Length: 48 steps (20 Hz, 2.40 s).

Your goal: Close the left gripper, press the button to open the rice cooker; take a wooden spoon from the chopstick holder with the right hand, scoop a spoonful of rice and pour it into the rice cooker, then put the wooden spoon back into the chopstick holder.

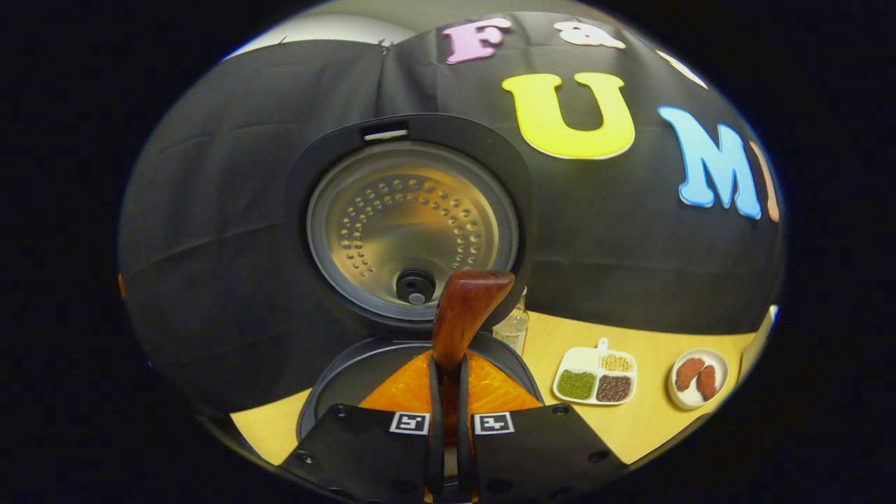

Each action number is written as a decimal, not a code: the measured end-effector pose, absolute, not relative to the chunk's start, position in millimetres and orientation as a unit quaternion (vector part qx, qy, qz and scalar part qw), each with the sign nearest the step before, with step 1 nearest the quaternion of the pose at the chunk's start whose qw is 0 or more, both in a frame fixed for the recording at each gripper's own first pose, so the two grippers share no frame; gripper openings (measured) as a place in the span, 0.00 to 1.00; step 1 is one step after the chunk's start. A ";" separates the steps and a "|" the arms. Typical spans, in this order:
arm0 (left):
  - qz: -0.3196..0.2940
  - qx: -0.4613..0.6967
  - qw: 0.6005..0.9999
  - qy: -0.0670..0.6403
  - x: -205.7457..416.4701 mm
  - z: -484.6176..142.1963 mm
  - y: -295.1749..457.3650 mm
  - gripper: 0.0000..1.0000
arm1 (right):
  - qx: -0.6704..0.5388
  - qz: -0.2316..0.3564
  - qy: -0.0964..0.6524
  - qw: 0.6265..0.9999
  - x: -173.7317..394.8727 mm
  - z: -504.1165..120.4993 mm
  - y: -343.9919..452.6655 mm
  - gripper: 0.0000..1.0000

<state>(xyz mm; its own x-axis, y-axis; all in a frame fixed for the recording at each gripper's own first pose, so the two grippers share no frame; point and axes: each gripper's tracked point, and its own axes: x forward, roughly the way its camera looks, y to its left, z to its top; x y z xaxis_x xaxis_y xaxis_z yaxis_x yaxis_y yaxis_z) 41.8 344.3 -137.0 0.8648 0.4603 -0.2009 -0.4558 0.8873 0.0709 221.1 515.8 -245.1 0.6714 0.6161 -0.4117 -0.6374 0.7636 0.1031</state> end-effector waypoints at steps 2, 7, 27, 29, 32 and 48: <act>0.237 0.009 0.966 0.105 40.1 -135.2 344.4 0.91 | -0.070 0.346 0.186 0.917 220.6 -240.5 517.1 0.09; 0.231 0.007 0.967 0.104 40.3 -131.0 343.1 0.90 | -0.190 0.356 0.092 0.911 213.4 -220.4 517.5 0.09; 0.120 0.007 0.990 0.073 112.2 -93.0 244.8 0.86 | 0.082 0.250 0.157 0.952 238.5 -129.1 342.4 0.09; 0.099 0.004 0.993 0.069 119.0 -88.9 223.8 0.86 | 0.088 0.221 0.159 0.958 240.6 -128.2 307.2 0.06; 0.073 0.002 0.995 0.064 129.4 -85.6 195.1 0.86 | 0.095 0.176 0.163 0.966 242.6 -128.3 252.5 0.09; -0.004 0.009 0.999 0.039 152.0 -56.5 84.1 0.86 | 0.103 0.005 0.225 0.969 198.6 -192.5 27.8 0.09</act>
<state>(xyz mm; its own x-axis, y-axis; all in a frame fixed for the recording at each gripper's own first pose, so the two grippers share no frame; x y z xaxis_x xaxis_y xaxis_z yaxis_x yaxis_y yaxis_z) 152.0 84.1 -56.5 0.9969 -0.0073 -0.0777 0.0087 0.9998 0.0176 198.6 27.8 -192.5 0.8985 0.0554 -0.4354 0.0369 0.9789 0.2009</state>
